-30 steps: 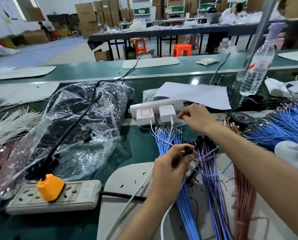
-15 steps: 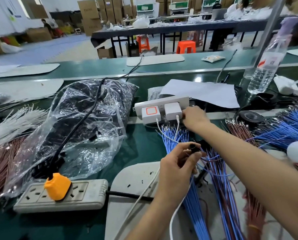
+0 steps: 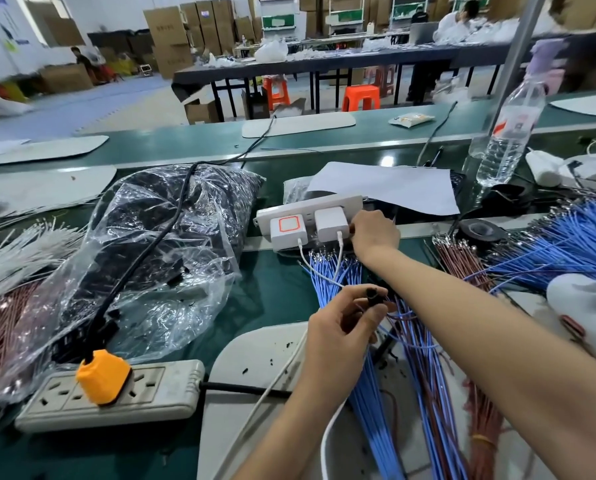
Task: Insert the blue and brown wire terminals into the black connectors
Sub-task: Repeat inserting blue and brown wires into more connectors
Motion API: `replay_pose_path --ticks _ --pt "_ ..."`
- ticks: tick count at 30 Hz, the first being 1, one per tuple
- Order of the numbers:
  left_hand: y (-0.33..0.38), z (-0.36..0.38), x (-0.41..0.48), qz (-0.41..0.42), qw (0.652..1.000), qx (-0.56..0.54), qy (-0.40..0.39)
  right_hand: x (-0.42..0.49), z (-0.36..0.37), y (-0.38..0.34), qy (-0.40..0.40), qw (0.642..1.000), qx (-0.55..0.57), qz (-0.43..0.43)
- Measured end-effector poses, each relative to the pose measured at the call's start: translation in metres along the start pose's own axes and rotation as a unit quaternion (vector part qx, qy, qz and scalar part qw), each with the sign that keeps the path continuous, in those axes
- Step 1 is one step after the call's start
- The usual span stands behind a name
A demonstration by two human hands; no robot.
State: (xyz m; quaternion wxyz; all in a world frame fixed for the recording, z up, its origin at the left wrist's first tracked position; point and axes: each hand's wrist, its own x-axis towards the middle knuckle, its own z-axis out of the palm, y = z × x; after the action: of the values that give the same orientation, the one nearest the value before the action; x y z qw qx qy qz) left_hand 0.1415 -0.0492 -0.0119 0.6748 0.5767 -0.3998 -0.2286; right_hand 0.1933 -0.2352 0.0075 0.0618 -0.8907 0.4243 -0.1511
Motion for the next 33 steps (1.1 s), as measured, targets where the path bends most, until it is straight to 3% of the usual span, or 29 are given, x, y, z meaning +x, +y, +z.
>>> replay_pose_path --ticks 4,8,15,19,24,33 --pt "0.000 0.001 0.000 0.005 1.000 0.026 -0.016 -0.001 0.000 -0.002 0.014 0.996 -0.076 -0.042" --pt "0.001 0.001 -0.002 0.008 0.999 0.030 -0.018 0.003 -0.001 -0.002 0.011 0.995 -0.083 -0.048" --pt "0.001 0.003 -0.002 0.002 0.998 0.061 -0.023 0.015 -0.014 0.009 -0.071 0.996 0.043 -0.028" --pt "0.002 0.001 -0.002 0.005 0.998 0.058 -0.027 0.023 -0.037 0.017 -0.140 0.982 0.108 -0.061" --pt "0.005 0.003 -0.003 0.015 0.998 0.059 -0.021 0.001 -0.062 0.030 -0.066 0.976 0.189 -0.088" --pt "0.002 0.005 -0.002 0.073 0.983 0.163 -0.031 -0.140 -0.085 0.083 -0.065 0.839 0.511 -0.173"
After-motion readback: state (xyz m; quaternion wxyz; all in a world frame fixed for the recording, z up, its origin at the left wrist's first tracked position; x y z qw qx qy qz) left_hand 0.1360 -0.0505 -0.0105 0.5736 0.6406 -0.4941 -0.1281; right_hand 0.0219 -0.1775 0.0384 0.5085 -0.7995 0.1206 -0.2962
